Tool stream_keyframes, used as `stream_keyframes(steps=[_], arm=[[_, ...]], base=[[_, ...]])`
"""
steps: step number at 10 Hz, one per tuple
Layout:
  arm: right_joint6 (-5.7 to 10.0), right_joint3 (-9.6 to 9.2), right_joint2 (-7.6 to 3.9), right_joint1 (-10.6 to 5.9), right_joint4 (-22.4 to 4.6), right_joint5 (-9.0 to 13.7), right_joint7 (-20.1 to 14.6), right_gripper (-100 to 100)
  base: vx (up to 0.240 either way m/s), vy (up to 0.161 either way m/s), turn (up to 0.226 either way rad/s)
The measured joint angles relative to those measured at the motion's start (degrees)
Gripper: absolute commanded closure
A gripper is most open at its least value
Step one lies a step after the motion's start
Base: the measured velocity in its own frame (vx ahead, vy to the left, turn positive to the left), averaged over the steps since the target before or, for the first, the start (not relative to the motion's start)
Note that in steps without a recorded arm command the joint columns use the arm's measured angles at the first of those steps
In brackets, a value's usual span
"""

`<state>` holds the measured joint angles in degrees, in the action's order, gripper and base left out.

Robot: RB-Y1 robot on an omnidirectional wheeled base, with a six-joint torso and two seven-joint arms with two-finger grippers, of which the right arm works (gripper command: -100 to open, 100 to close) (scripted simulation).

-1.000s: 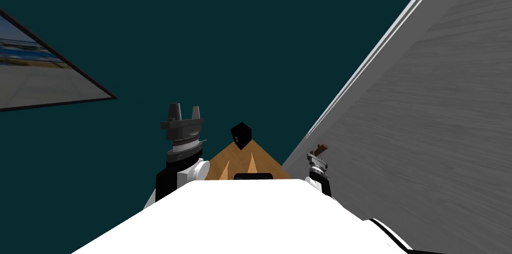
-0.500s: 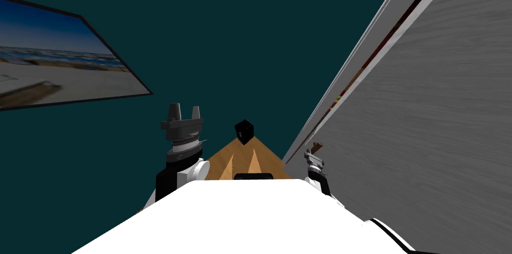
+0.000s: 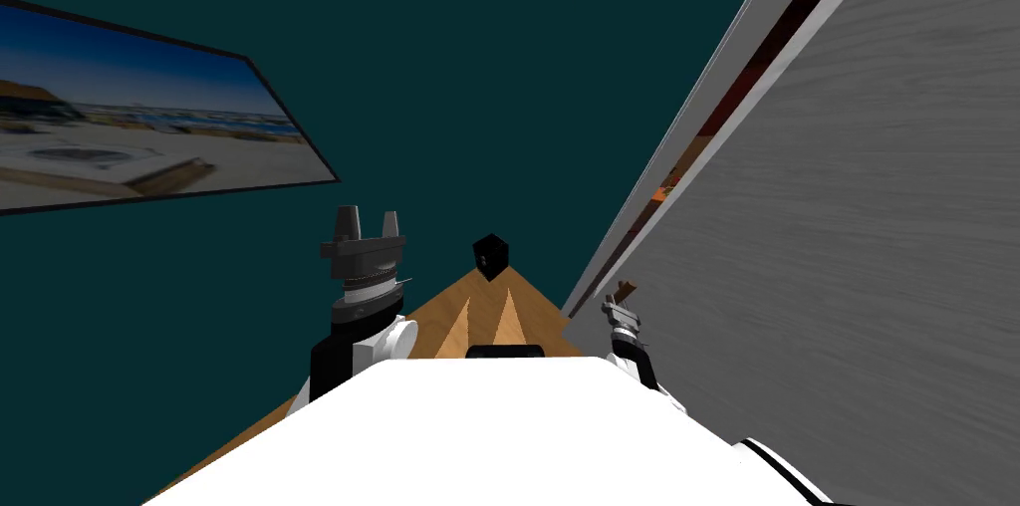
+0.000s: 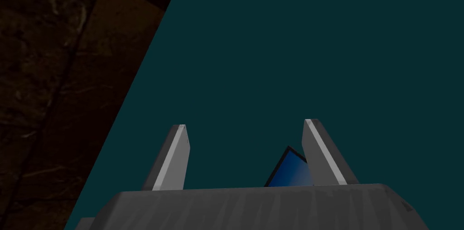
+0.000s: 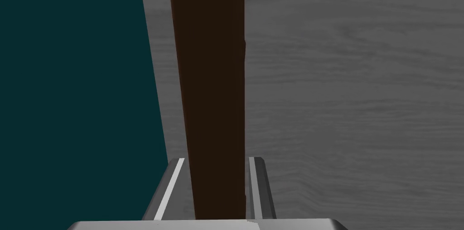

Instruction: Pull the door open

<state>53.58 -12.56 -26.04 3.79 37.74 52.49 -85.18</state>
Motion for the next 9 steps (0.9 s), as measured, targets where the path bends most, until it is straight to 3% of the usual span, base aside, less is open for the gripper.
stream_keyframes(steps=[1,4,7,9], arm=[[0.28,-0.74,-0.14,-0.27,-0.25,-0.46,-0.54,100],[0.31,-2.81,-0.96,0.91,1.67,-1.60,-1.36,100],[0.87,-4.49,-1.16,1.27,1.68,-2.58,-2.52,100],[1.48,-5.84,-1.86,1.65,2.30,-3.26,-3.36,100]], base=[[-0.216,0.040,0.054],[-0.228,0.048,0.037],[-0.171,0.007,0.039],[-0.215,-0.012,0.055]])
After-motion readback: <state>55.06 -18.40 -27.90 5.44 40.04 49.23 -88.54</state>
